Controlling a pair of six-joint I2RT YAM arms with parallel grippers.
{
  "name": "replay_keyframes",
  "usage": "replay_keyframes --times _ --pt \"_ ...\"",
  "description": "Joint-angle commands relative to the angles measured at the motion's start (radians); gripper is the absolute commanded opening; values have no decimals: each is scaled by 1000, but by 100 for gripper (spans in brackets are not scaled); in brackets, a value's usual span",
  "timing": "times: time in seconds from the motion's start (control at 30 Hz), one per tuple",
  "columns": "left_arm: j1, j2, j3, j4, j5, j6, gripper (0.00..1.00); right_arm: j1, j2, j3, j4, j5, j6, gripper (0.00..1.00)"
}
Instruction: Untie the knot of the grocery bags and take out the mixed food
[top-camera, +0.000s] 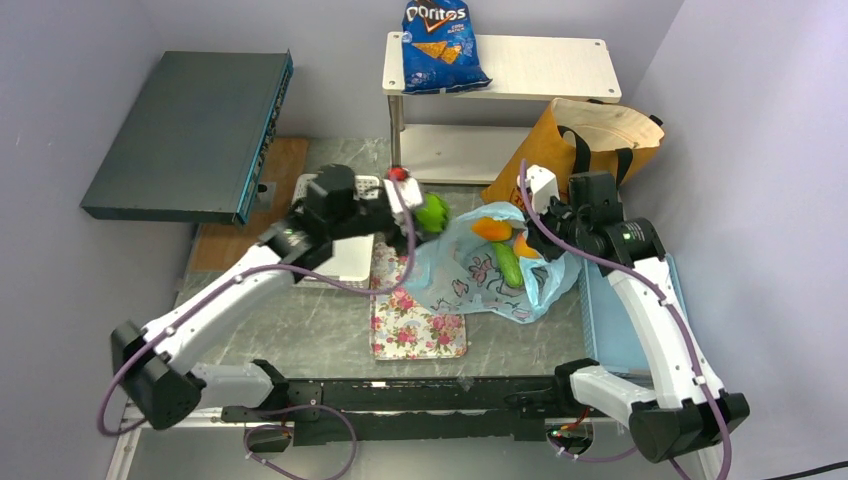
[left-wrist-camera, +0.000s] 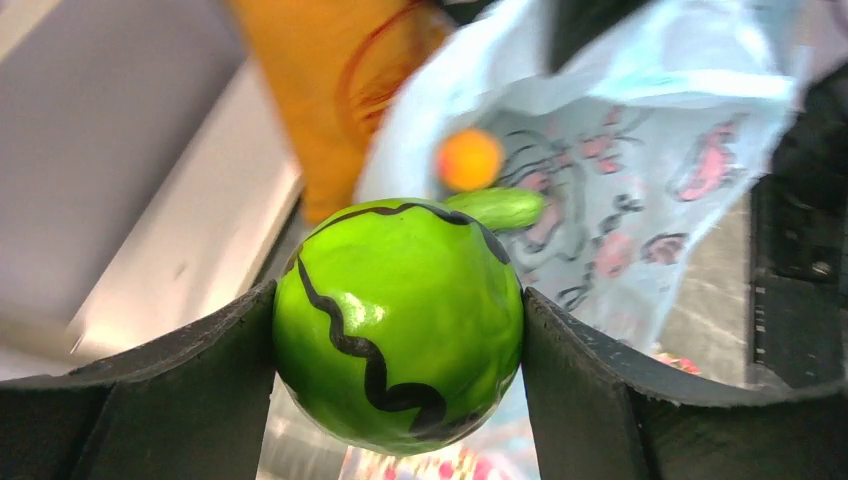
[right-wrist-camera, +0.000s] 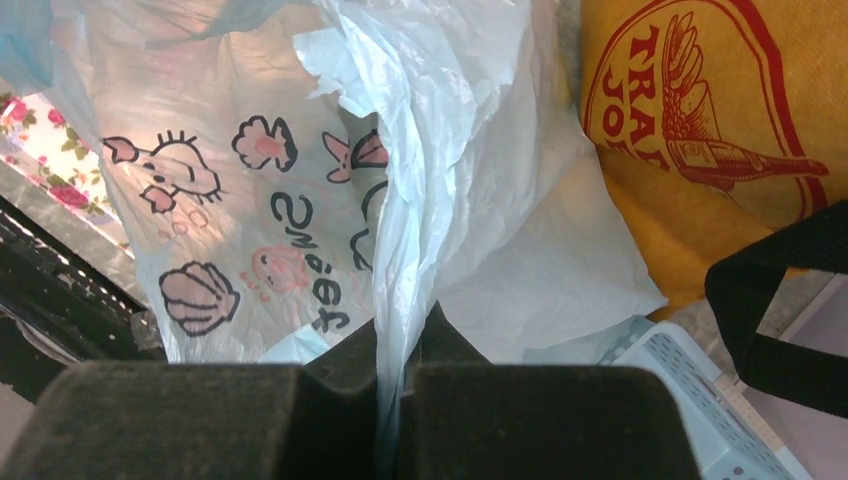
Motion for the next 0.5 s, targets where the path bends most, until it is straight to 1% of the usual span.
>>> replay_keyframes --times 0.0,0.1,0.2,0.33,0.4,0.47 --pt "197 -171 -45 -123 -99 -123 30 -2 -69 -40 -33 9 -69 0" --pt "380 -189 -140 -217 -118 -133 29 -3 -80 -69 -44 9 -83 0" --pt "527 -143 -215 -256 -137 -104 30 -2 -69 -66 -52 3 -84 0" --pt "613 8 -199 -319 -168 -53 35 -3 -45 -44 -59 -7 -77 0" --pt "630 65 -196 -309 -174 -45 38 -2 -38 -34 -59 -9 -72 0" --pt "631 117 -184 -297 -188 -29 44 -2 -34 -25 -63 -9 -70 0"
